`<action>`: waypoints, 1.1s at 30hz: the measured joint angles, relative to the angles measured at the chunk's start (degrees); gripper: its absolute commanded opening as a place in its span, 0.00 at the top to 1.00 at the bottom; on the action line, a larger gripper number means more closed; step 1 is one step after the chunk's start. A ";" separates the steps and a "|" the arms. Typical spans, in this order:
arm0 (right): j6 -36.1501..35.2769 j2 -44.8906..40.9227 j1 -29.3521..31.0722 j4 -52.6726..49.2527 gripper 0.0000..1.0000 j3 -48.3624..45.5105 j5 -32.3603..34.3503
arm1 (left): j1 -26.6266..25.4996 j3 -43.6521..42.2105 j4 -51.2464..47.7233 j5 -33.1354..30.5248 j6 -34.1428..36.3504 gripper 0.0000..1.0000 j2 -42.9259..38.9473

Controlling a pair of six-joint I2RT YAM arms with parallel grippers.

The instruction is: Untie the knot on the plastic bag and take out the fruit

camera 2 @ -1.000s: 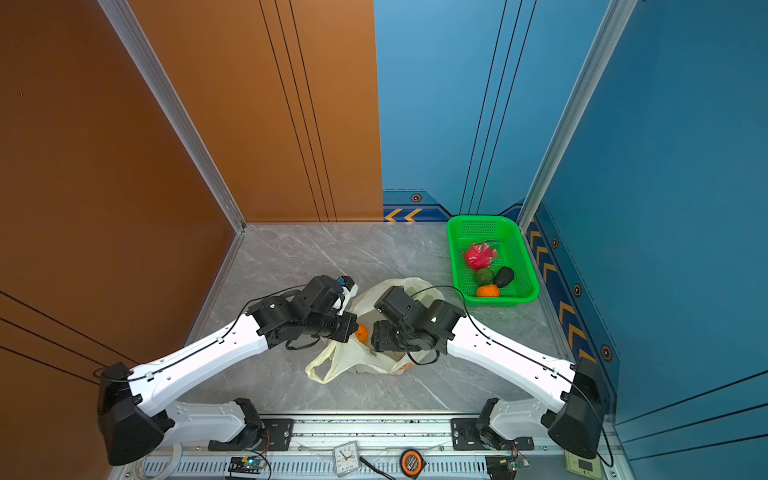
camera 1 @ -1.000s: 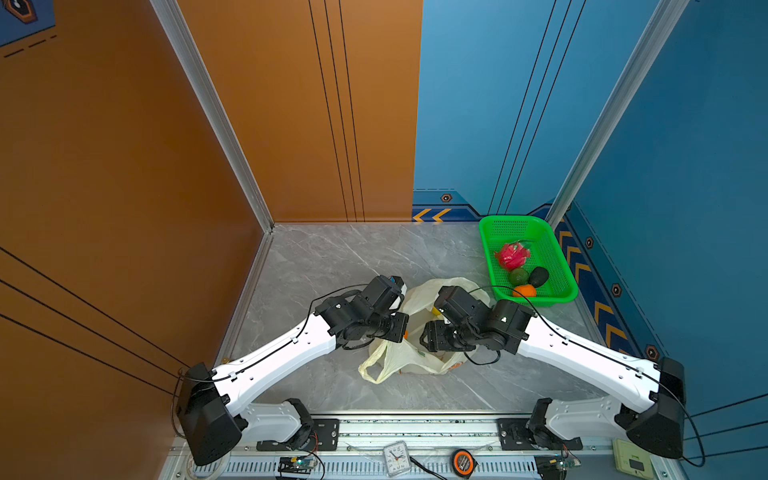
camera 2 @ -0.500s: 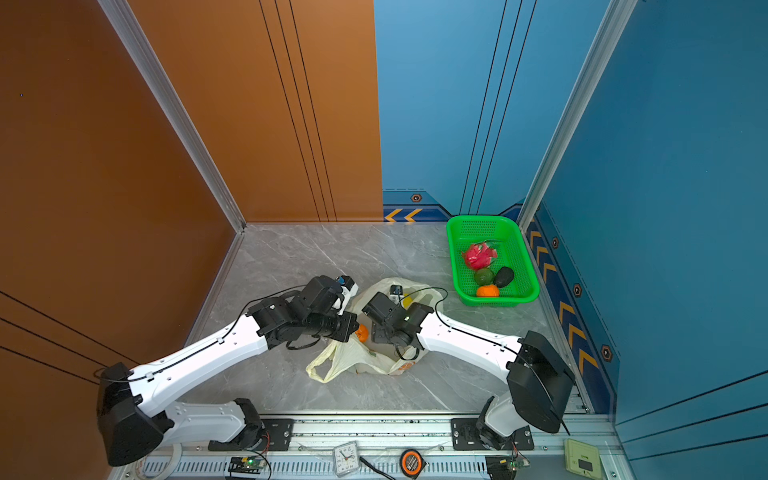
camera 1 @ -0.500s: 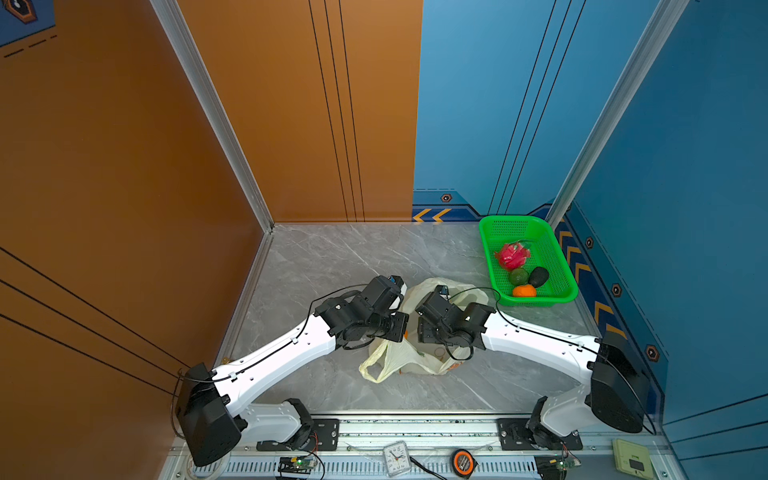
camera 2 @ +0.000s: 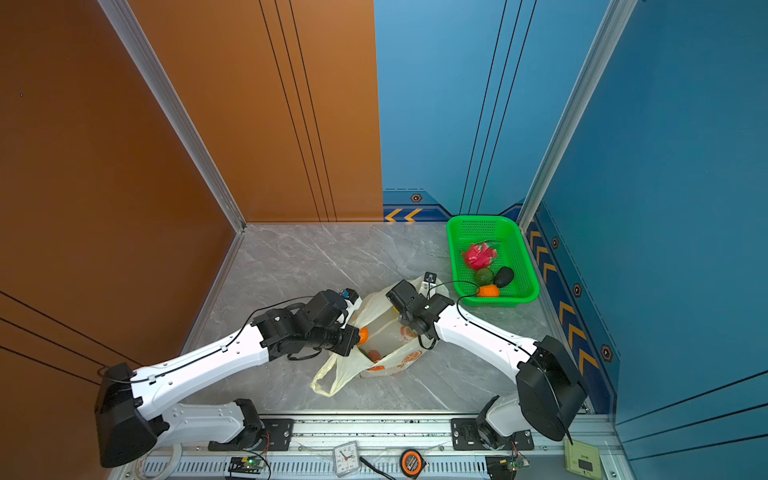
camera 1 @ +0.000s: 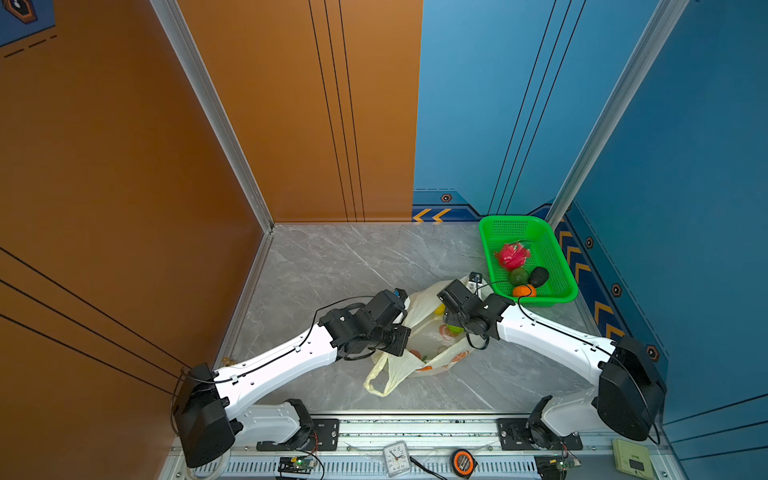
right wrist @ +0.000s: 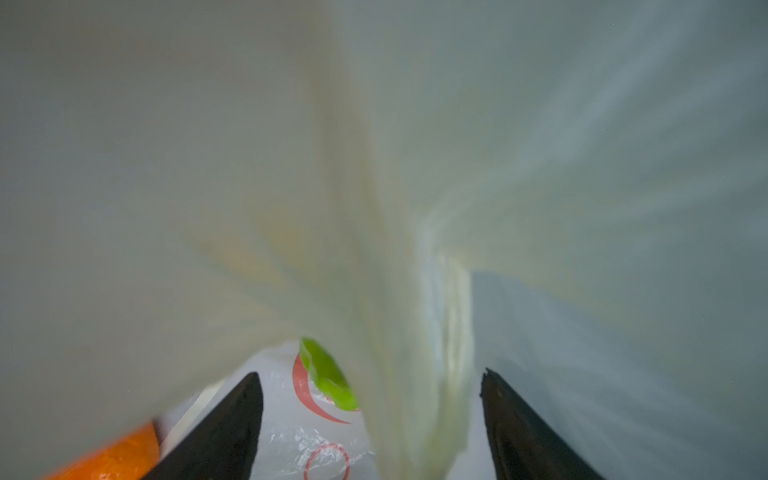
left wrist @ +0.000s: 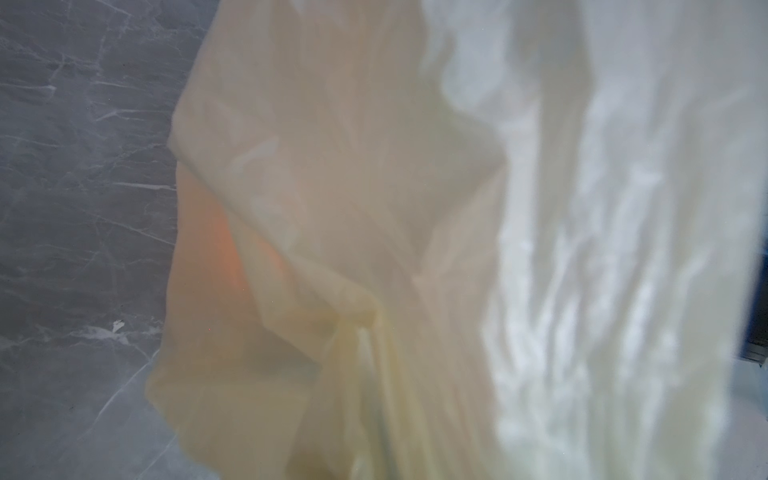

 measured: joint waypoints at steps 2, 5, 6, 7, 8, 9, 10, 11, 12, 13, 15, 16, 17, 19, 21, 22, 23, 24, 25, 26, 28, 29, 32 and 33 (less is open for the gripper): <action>-0.42 1.49 -0.44 0.04 0.13 0.00 -0.02 | -0.46 0.11 0.61 -0.28 0.00 0.96 0.28; -0.79 4.07 -1.38 0.13 0.12 0.00 -0.13 | -1.38 1.42 1.29 -0.28 0.00 0.96 2.29; -0.90 4.81 -1.73 0.20 0.12 0.00 -0.26 | -1.75 2.21 1.55 -0.26 0.00 0.96 3.23; -1.07 5.44 -2.08 0.35 0.11 0.00 -0.39 | -2.21 2.91 2.10 -0.24 0.00 0.96 4.09; -1.27 5.84 -2.60 0.66 0.11 0.00 -0.57 | -2.62 3.34 2.60 -0.24 0.00 0.96 4.68; -1.53 6.27 -3.06 1.07 0.11 0.00 -0.94 | -3.10 3.69 3.04 -0.22 0.00 0.96 5.25; -1.64 6.69 -3.61 1.53 0.11 0.00 -1.33 | -3.56 3.89 3.48 -0.22 -0.02 0.96 5.77; -1.79 7.10 -4.11 1.81 0.10 0.00 -1.66 | -3.93 3.98 3.78 -0.20 -0.02 0.96 6.23; -1.92 7.61 -4.61 2.29 0.09 0.00 -1.95 | -4.28 3.98 4.02 -0.22 -0.02 0.96 6.67; -2.01 8.13 -5.01 2.91 0.08 0.02 -2.40 | -4.50 3.98 4.13 -0.22 -0.04 0.96 7.08; -2.43 9.07 -5.49 4.04 0.06 0.00 -3.41 | -4.74 3.98 4.24 -0.22 -0.24 0.96 7.45; -2.67 9.51 -5.68 4.63 0.05 0.00 -3.91 | -4.76 3.98 4.26 -0.24 -0.33 0.96 7.48; -2.93 9.86 -5.84 5.20 0.04 -0.02 -4.42 | -4.76 3.98 4.33 -0.26 -0.42 0.96 7.45; -3.48 10.73 -6.36 6.58 0.05 -0.11 -5.57 | -4.76 3.98 4.46 -0.26 -0.46 0.96 7.45; -3.72 11.63 -6.97 7.63 0.05 -0.11 -6.60 | -4.76 3.98 4.61 -0.26 -0.61 0.96 7.45; -3.89 12.07 -7.28 8.15 0.06 -0.17 -7.06 | -4.76 3.98 4.66 -0.26 -0.63 0.96 7.45; -3.91 12.35 -7.56 8.70 0.09 -0.31 -7.58 | -4.76 3.98 4.66 -0.26 -0.66 0.96 7.45; -4.04 12.52 -7.85 9.29 0.11 -0.59 -8.11 | -4.76 3.98 4.68 -0.28 -0.68 0.96 7.45; -4.15 12.55 -8.04 9.75 0.15 -0.90 -8.55 | -4.76 3.98 4.68 -0.28 -0.83 0.96 7.45; -4.28 12.55 -8.24 10.10 0.18 -1.11 -9.09 | -4.76 3.98 4.68 -0.31 -0.94 0.96 7.45; -4.48 12.52 -8.37 10.67 0.22 -1.40 -9.73 | -4.76 3.98 4.70 -0.35 -1.11 0.96 7.45; -4.55 12.44 -8.37 10.86 0.23 -1.53 -9.79 | -4.76 3.98 4.70 -0.50 -1.31 0.96 7.45; -4.55 11.23 -8.37 11.56 0.27 -2.45 -10.71 | -4.76 3.98 4.70 -0.79 -1.73 0.97 7.45; -4.55 10.60 -8.37 11.65 0.28 -2.82 -10.91 | -4.76 3.98 4.70 -0.96 -1.84 0.97 7.45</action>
